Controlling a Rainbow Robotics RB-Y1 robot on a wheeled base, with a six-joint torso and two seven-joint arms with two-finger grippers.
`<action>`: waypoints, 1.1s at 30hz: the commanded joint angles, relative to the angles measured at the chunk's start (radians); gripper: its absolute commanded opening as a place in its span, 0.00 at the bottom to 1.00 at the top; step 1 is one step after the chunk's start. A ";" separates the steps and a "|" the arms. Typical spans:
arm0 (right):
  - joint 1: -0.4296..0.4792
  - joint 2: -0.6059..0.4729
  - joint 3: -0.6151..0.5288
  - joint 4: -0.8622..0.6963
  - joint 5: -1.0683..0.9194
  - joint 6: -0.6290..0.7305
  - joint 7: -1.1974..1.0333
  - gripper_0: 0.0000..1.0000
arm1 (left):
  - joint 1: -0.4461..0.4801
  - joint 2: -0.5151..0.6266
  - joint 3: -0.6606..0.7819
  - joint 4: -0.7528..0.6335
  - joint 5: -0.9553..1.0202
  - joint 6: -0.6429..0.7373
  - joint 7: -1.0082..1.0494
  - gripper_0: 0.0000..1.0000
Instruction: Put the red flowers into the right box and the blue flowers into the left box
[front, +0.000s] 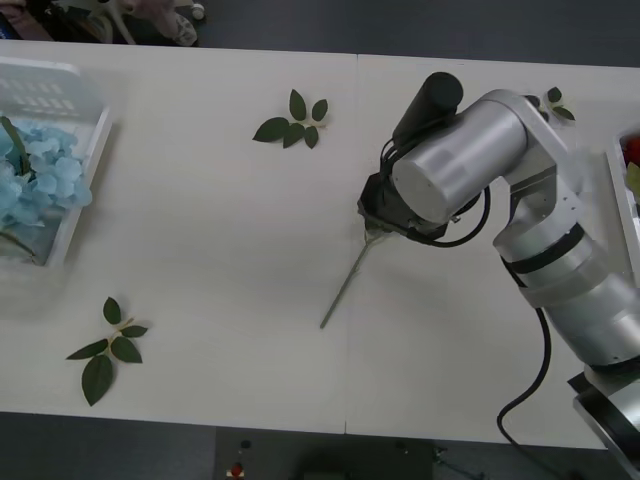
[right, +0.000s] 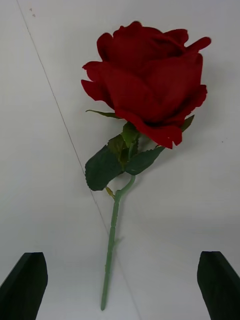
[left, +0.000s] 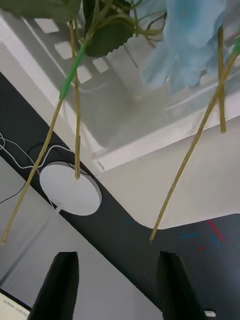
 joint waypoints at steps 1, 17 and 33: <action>-0.029 0.042 0.011 0.099 0.062 -0.069 -0.012 0.88 | -0.001 0.022 0.015 0.032 0.007 -0.031 -0.012 0.89; -0.049 0.124 0.070 0.339 0.150 -0.267 -0.003 0.88 | 0.022 0.040 0.192 0.043 0.605 0.115 -0.178 1.00; -0.068 0.137 0.087 0.427 0.144 -0.323 0.014 0.16 | 0.094 -0.267 0.284 -0.594 0.844 -0.241 -0.022 1.00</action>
